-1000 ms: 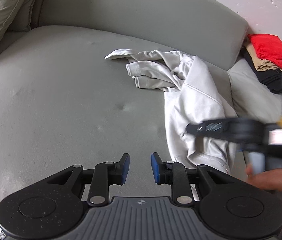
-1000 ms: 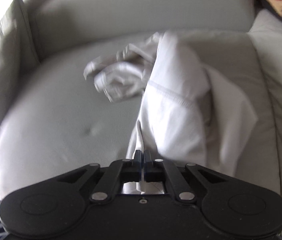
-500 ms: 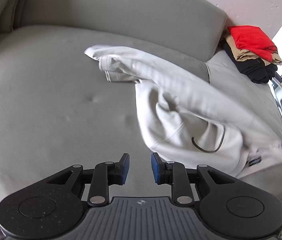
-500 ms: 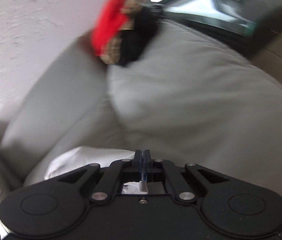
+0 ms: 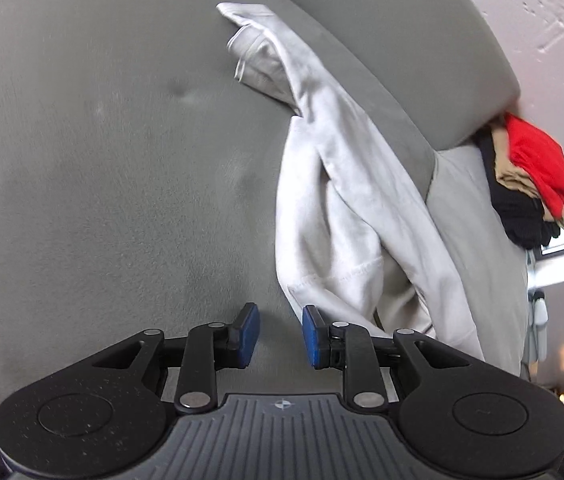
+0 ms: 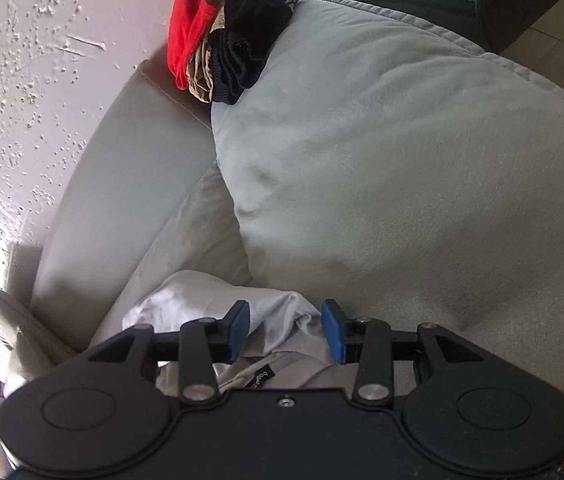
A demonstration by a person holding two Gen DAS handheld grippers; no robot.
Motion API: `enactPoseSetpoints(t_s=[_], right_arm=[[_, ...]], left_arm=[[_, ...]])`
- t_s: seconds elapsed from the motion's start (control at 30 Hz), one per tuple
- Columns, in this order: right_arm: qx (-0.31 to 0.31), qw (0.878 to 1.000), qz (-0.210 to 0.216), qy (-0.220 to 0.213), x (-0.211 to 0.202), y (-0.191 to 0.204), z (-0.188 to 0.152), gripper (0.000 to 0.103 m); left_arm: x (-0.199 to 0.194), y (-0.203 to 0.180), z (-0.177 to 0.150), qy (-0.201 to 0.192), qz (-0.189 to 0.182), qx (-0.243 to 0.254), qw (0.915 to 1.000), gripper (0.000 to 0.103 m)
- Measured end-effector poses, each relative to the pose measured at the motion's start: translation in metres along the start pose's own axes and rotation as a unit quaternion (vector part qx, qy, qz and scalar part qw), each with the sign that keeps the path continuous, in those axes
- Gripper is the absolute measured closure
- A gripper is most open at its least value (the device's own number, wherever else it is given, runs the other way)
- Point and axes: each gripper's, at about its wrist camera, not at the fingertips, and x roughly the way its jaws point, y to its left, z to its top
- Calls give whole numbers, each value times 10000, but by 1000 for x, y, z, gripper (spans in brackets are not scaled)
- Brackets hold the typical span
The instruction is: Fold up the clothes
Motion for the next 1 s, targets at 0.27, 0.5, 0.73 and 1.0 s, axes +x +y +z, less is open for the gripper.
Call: enactPoseSetpoints(t_s=[0.27, 0.5, 0.73, 1.0], right_arm=[[-335, 9977, 474, 343, -13, 25, -22, 62], [-2059, 9702, 195, 1258, 23, 83, -83, 62], [-3621, 9209, -420, 1382, 71, 121, -123, 62], [-4324, 8968, -341, 870, 45, 137, -145, 67]], left_arm=[[10, -7, 16, 89, -114, -33, 9999, 67], [-18, -16, 10, 45, 125, 450, 9989, 65], [-25, -21, 8, 6, 370, 905, 9952, 65], [-28, -14, 8, 56, 284, 781, 9965, 65]])
